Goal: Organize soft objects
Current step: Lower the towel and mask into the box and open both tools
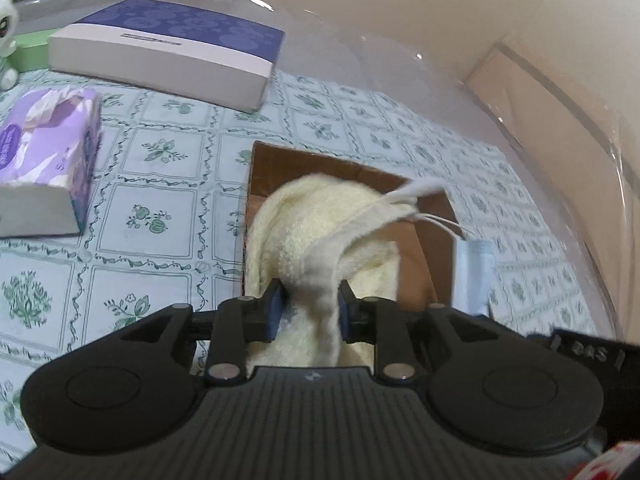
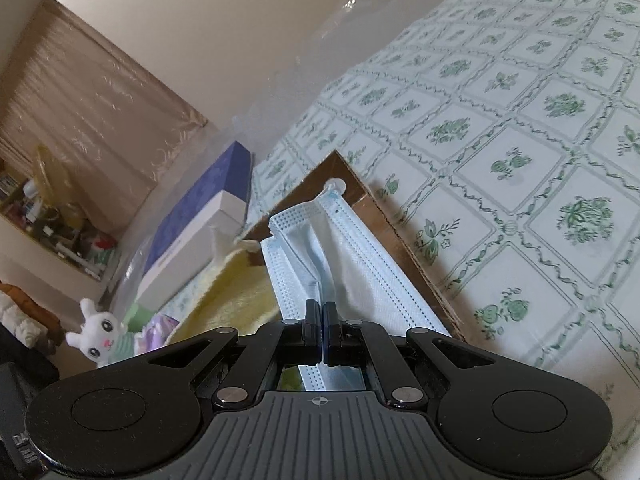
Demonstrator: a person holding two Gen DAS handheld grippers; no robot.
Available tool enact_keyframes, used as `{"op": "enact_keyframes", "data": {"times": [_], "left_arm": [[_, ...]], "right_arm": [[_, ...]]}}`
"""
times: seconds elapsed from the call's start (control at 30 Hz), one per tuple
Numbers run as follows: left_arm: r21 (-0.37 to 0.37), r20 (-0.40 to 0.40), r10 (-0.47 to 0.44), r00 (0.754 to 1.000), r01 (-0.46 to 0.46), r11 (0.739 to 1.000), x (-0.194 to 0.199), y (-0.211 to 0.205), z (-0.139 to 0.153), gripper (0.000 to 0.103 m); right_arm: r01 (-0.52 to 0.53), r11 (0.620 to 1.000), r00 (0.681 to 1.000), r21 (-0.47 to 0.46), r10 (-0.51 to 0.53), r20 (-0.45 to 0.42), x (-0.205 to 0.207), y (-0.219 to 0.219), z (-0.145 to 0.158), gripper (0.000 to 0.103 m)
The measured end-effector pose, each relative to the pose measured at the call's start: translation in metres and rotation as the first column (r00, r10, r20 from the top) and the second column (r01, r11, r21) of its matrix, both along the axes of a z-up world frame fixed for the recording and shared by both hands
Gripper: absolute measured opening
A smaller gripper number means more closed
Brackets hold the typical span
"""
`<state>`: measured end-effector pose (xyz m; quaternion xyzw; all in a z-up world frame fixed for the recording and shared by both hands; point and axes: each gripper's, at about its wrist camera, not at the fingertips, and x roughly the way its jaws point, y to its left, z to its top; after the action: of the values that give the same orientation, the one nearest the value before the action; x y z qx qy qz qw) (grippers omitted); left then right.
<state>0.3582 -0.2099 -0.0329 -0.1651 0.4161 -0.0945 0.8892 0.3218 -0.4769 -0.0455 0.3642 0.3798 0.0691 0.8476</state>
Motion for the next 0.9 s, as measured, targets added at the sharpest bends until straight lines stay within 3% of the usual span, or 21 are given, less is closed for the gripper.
{"op": "enact_keyframes", "data": {"times": [0.07,0.13,0.37,0.43,0.5,0.63,0.83,0.9], "left_arm": [[0.004,0.007,-0.019,1.0,0.019,1.0,-0.001,0.003,0.001,0.041],[0.012,0.026,-0.032,0.999,0.031,0.999,-0.004,0.005,0.006,0.047],[0.008,0.082,-0.038,0.996,0.038,0.999,-0.025,0.023,0.026,0.049],[0.008,0.1,-0.036,0.994,0.035,0.999,-0.034,0.029,0.032,0.049],[0.006,0.114,-0.026,0.993,0.026,1.0,-0.046,0.035,0.037,0.05],[0.009,0.137,-0.019,0.99,0.018,1.0,-0.072,0.043,0.044,0.057],[0.039,0.149,0.0,0.989,-0.006,0.999,-0.125,0.052,0.046,0.082],[0.043,0.148,0.017,0.989,-0.023,0.999,-0.143,0.055,0.044,0.084]], "right_arm": [[-0.009,1.0,1.0,-0.017,0.009,-0.013,0.006,0.003,-0.005,0.001],[-0.015,0.999,0.999,-0.031,0.014,-0.029,0.01,0.005,-0.009,0.001],[-0.049,0.995,0.998,-0.091,0.045,-0.042,0.017,0.011,-0.013,0.003],[-0.058,0.992,0.998,-0.116,0.056,-0.021,0.014,0.013,-0.01,0.02],[-0.05,0.991,0.999,-0.121,0.052,0.013,0.007,0.011,-0.004,0.067],[-0.045,0.991,0.996,-0.124,0.053,0.065,-0.012,0.003,0.014,0.068],[-0.027,0.986,0.995,-0.163,0.042,0.089,-0.069,-0.005,0.043,0.072],[-0.028,0.981,0.995,-0.193,0.046,0.09,-0.092,-0.004,0.05,0.075]]}}
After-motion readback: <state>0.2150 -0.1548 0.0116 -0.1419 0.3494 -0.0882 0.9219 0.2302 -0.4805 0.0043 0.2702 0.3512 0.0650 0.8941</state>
